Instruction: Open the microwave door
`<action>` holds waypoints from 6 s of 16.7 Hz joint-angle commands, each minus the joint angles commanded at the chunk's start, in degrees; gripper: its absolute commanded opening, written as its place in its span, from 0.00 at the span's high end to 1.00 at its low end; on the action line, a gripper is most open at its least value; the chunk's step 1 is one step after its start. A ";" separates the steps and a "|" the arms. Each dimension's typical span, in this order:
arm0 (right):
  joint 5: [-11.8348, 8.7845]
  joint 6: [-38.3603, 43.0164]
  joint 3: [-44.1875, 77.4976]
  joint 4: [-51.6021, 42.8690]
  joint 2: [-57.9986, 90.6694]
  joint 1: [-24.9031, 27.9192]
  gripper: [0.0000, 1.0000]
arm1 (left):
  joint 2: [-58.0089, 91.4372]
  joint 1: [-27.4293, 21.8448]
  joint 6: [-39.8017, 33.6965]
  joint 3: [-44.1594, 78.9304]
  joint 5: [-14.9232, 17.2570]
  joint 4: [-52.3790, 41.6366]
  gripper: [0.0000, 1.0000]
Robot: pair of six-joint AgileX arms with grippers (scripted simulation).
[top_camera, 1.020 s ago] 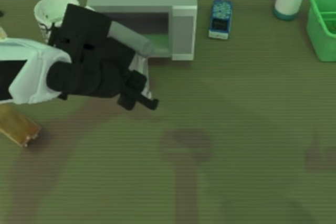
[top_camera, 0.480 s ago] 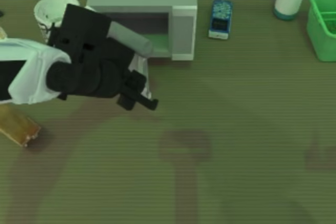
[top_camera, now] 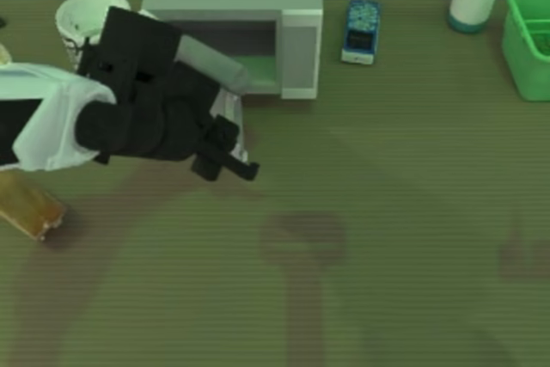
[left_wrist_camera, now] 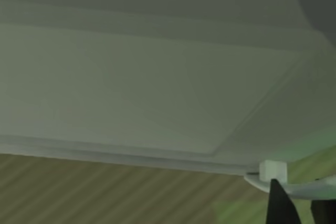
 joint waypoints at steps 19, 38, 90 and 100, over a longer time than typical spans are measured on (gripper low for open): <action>0.00 0.00 0.00 0.00 0.00 0.00 0.00 | -0.83 1.52 3.33 -0.84 2.68 -0.70 1.00; 0.00 0.00 0.00 0.00 0.00 0.00 0.00 | -0.81 1.21 3.22 -1.00 3.23 -0.83 1.00; 0.00 0.00 0.00 0.00 0.00 0.00 0.00 | -1.89 4.24 9.25 -1.75 7.19 -2.46 1.00; 0.00 0.00 0.00 0.00 0.00 0.00 0.00 | -1.88 3.87 8.97 -1.95 7.59 -2.50 1.00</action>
